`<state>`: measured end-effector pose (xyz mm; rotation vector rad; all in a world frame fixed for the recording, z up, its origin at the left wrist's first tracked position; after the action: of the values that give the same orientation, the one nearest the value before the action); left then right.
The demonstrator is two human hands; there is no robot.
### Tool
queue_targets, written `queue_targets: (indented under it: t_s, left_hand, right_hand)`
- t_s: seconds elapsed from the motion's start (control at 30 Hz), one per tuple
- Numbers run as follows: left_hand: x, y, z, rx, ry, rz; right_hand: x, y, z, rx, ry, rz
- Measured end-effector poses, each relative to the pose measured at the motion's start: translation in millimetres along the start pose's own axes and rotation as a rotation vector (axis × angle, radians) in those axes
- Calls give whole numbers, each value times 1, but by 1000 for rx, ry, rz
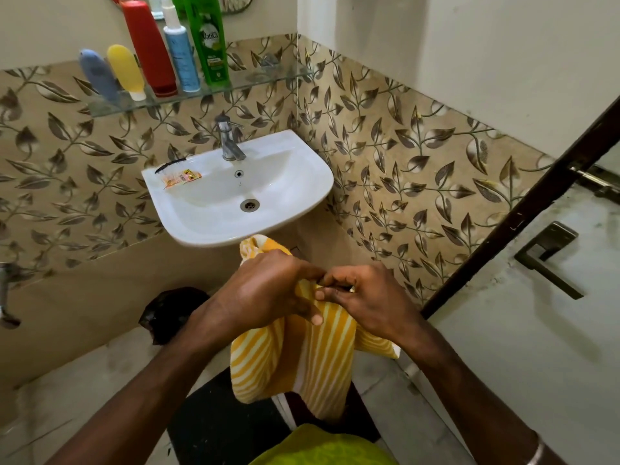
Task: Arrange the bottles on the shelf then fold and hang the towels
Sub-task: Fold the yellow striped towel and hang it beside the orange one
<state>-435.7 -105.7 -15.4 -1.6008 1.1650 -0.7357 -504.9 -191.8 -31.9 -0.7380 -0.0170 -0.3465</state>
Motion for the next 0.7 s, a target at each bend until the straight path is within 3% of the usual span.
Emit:
queue_targets:
  t_s: [0.13,0.3,0.47,0.7]
  left_hand:
    - [5,-5,3,4,-43,-62]
    - [6,-5,3,6,-50,-81]
    - [5,-7,9,8,-61,-73]
    - [1,-12,15,18,-76,-63]
  right_hand:
    - [-1,-2,0,75,22,38]
    - [-8,11,-27,231,198,212]
    - [-14,12,-50,175,269,296]
    - [-4,-4,-44,116,237,185]
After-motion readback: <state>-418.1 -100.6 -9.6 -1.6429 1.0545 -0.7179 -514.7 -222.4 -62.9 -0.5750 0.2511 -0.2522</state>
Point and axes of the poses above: each hand's wrist, its own x-axis towards the middle knuckle, its own y-axis out of the palm, z = x × y, the point moved 10 cm from there along x, towards the middle knuckle, and after that the axes turned 3 degrees about -z, right-handed, at the moved point
